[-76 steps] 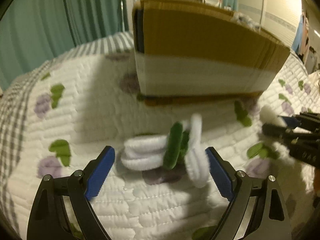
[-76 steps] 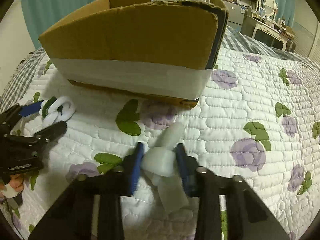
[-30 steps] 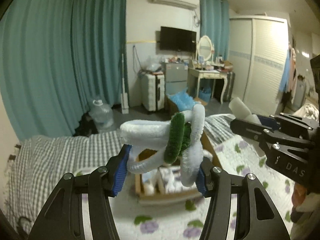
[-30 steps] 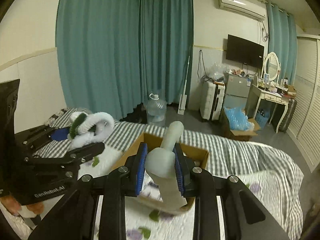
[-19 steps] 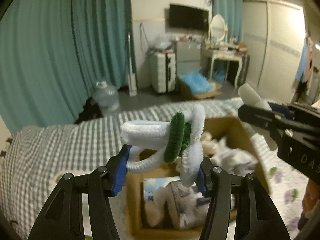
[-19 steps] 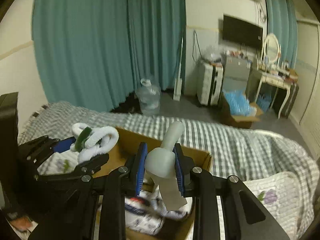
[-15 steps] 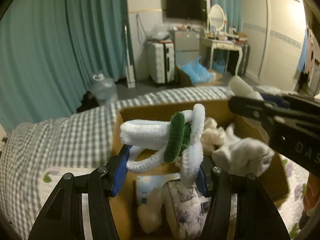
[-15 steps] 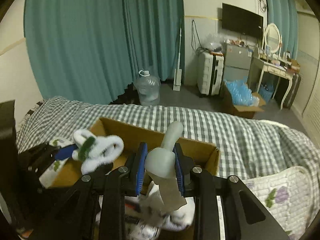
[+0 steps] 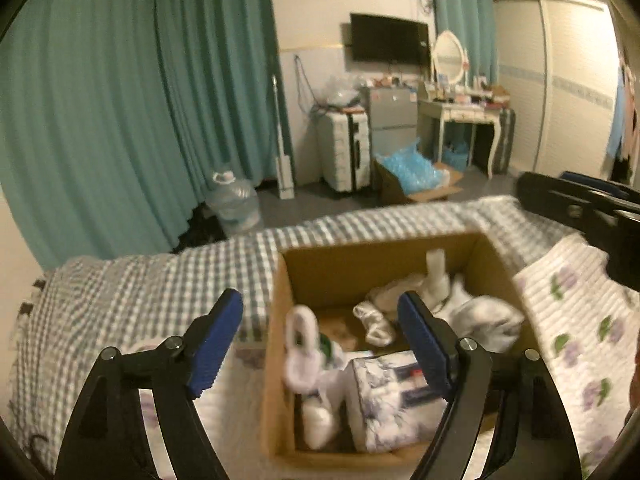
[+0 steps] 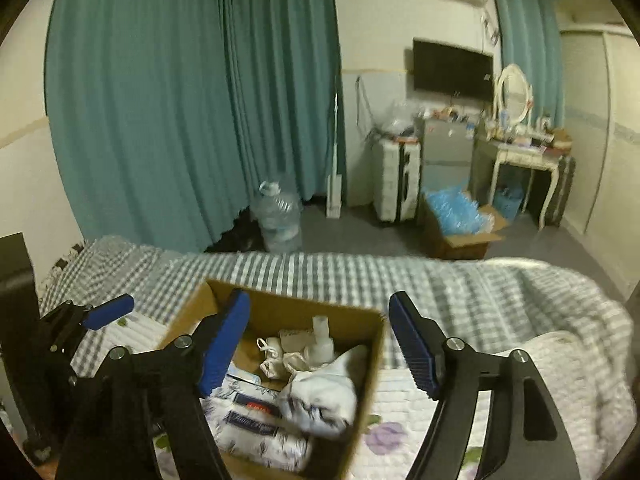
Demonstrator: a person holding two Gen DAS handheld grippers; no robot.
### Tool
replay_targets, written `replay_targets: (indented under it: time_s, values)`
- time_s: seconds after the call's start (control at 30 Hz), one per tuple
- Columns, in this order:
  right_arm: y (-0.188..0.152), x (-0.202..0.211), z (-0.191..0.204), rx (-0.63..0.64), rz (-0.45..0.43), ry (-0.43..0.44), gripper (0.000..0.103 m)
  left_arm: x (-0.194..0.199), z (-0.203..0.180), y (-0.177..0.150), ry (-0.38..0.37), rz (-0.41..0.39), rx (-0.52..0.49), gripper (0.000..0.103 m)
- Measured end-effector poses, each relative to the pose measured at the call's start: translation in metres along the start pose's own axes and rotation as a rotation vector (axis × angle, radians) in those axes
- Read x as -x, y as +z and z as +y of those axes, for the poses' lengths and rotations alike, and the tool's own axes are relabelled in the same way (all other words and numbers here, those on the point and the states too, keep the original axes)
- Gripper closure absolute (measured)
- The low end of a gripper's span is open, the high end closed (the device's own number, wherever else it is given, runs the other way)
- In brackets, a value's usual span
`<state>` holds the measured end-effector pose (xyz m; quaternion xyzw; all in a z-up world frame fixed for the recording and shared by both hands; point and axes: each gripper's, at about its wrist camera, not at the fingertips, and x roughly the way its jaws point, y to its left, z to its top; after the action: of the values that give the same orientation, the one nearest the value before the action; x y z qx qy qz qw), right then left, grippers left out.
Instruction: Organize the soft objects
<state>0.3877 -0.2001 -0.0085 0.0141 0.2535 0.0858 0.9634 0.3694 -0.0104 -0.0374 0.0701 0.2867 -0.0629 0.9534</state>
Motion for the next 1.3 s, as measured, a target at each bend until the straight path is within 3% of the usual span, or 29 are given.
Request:
replay_targets:
  time_s: [0.2,0.23,0.27,0.33,0.47,0.5,0.67,0.77,0.9,1.3]
  values:
    - [0.037,0.120,0.009,0.039,-0.126,-0.050,0.020,0.120,0.005,0.038,-0.024,-0.158,0.027,0.022]
    - [0.044,0.146,0.013,0.045,-0.157,-0.055,0.015,0.139,0.005,0.039,-0.021,-0.187,0.026,0.020]
    - [0.048,0.165,0.016,0.050,-0.179,-0.057,0.012,0.165,0.005,0.043,-0.016,-0.225,0.021,0.011]
    - [0.054,0.210,0.024,0.066,-0.236,-0.067,0.006,0.205,0.009,0.044,-0.007,-0.303,0.024,0.009]
    - [0.052,0.281,0.037,0.075,-0.349,-0.064,0.001,0.279,0.015,0.038,0.025,-0.443,0.047,0.008]
    - [0.049,0.296,0.041,0.087,-0.372,-0.063,0.000,0.302,0.017,0.032,0.042,-0.496,0.063,0.003]
    - [0.022,0.341,0.047,0.089,-0.434,-0.020,0.000,0.348,0.021,0.002,0.057,-0.588,0.095,0.002]
    - [-0.003,0.346,0.045,0.088,-0.452,0.001,0.000,0.346,0.023,-0.016,0.077,-0.607,0.098,0.002]
    - [-0.042,0.323,0.037,0.086,-0.428,-0.006,0.000,0.315,0.020,-0.044,0.080,-0.599,0.104,0.002]
    - [-0.144,0.172,0.013,0.071,-0.288,-0.027,0.000,0.179,0.010,-0.111,0.132,-0.387,0.140,0.002]
